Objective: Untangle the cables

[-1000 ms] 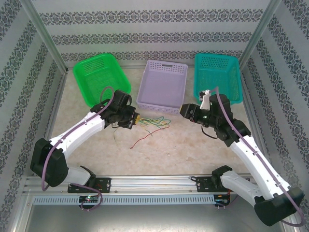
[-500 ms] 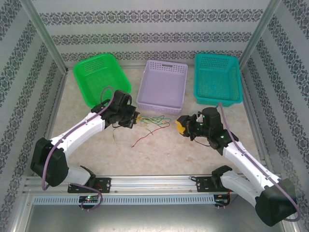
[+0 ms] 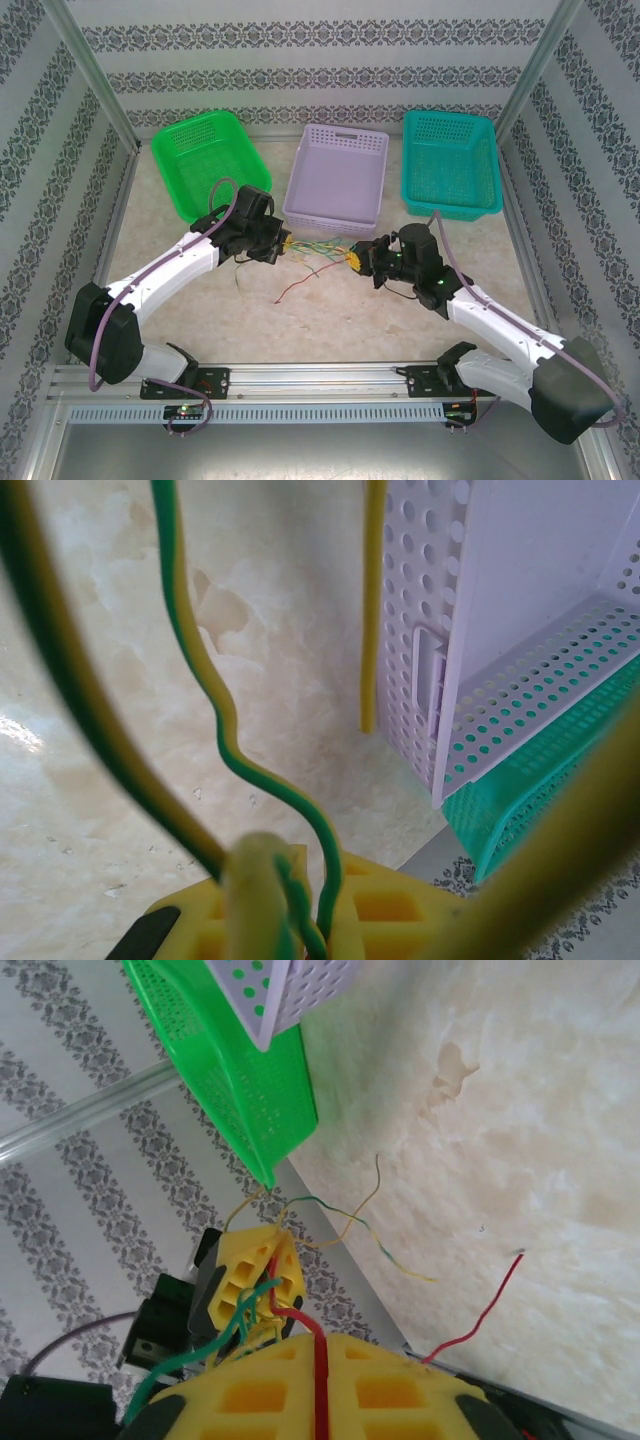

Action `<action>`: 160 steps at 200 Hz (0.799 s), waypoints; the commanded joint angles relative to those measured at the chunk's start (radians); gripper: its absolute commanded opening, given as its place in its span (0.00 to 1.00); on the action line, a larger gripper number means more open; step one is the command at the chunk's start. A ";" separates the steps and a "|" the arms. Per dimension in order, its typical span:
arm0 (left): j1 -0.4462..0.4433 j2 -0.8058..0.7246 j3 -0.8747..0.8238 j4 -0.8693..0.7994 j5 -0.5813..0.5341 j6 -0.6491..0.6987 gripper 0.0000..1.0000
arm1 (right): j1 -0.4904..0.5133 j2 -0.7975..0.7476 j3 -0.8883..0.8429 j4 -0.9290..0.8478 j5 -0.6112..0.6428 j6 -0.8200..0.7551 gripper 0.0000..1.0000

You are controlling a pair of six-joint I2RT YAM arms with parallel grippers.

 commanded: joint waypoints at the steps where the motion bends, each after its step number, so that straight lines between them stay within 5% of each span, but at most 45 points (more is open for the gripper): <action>1: -0.009 0.006 0.005 0.019 0.012 0.012 0.00 | -0.013 -0.008 0.018 -0.015 0.036 -0.053 0.00; 55: -0.003 -0.038 -0.013 -0.105 -0.053 0.105 0.00 | -0.275 -0.119 0.276 -0.647 0.168 -0.606 0.00; 99: 0.005 -0.051 -0.055 -0.127 -0.083 0.143 0.00 | -0.437 -0.140 0.381 -0.747 0.174 -0.778 0.00; 133: 0.005 -0.024 -0.052 -0.132 -0.093 0.175 0.00 | -0.449 -0.119 0.442 -0.767 0.198 -0.854 0.00; 160: 0.008 -0.015 -0.073 -0.038 -0.074 0.139 0.00 | -0.434 -0.068 0.405 -0.772 0.065 -0.813 0.00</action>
